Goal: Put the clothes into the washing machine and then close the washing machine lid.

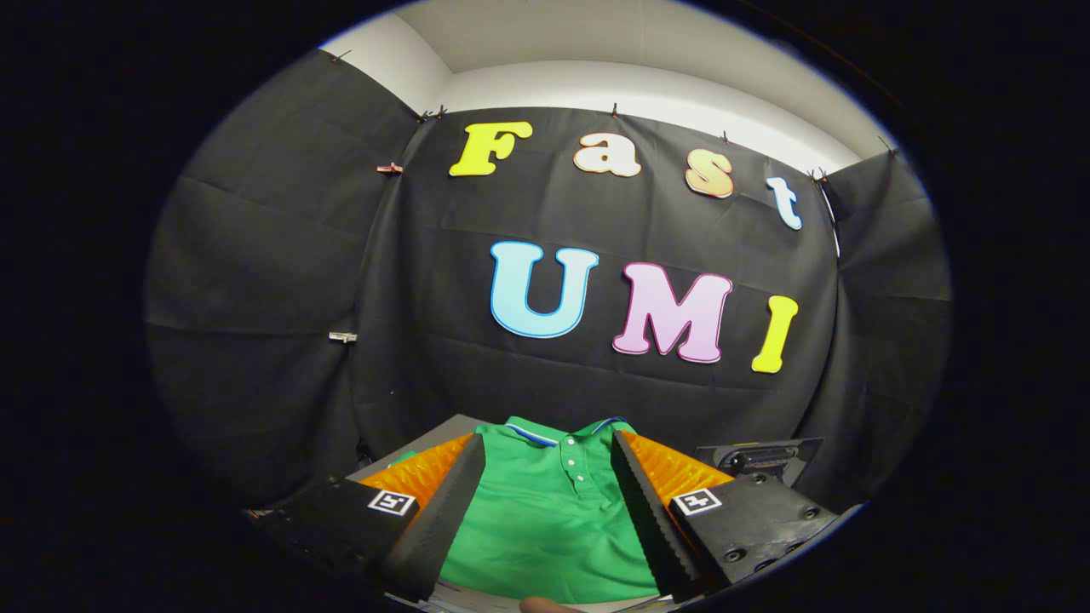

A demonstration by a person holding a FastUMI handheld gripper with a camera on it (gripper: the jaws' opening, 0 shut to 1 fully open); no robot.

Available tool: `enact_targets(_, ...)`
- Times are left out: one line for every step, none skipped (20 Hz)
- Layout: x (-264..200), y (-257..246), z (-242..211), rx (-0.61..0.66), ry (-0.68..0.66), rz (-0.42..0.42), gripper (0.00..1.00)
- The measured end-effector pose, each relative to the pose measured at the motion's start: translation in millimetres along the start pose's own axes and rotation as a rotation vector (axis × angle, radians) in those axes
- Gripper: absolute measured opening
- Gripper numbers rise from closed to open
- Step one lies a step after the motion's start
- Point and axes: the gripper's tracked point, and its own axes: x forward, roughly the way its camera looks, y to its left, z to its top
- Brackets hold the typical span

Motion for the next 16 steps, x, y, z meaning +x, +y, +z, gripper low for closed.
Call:
enact_targets(1.7, -0.9, -5.2, -0.001, 0.015, -0.002, 0.94)
enact_targets(2.7, 0.0, -9.5, -0.005, 0.03, 0.001, 0.94)
enact_targets(4.7, 1.6, -16.5, -0.009, 0.051, 0.004, 0.94)
enact_targets(7.4, 2.3, -24.6, -0.014, 0.077, 0.007, 0.94)
enact_targets(8.9, 2.6, -32.3, -0.017, 0.101, 0.006, 0.94)
enact_targets(11.9, 3.0, -39.0, -0.022, 0.121, 0.004, 0.94)
enact_targets(14.1, 3.1, -44.0, -0.028, 0.14, 0.002, 0.94)
enact_targets(18.3, 1.6, -46.1, -0.03, 0.149, -0.002, 0.94)
enact_targets(22.7, -1.1, -49.6, -0.028, 0.163, -0.007, 0.94)
enact_targets(28.8, -2.9, -57.9, -0.019, 0.186, -0.008, 0.94)
enact_targets(35.9, -4.1, -64.6, -0.006, 0.214, -0.012, 0.94)
enact_targets(43.9, -8.6, -69.1, 0.006, 0.24, -0.021, 0.94)
enact_targets(53.4, -13.4, -72.1, 0.017, 0.263, -0.03, 0.94)
enact_targets(60.0, -18.2, -73.6, 0.029, 0.282, -0.035, 0.94)
enact_targets(68.6, -22.3, -75.0, 0.035, 0.302, -0.042, 0.94)
enact_targets(79.7, -28.5, -78.9, 0.033, 0.328, -0.052, 0.94)
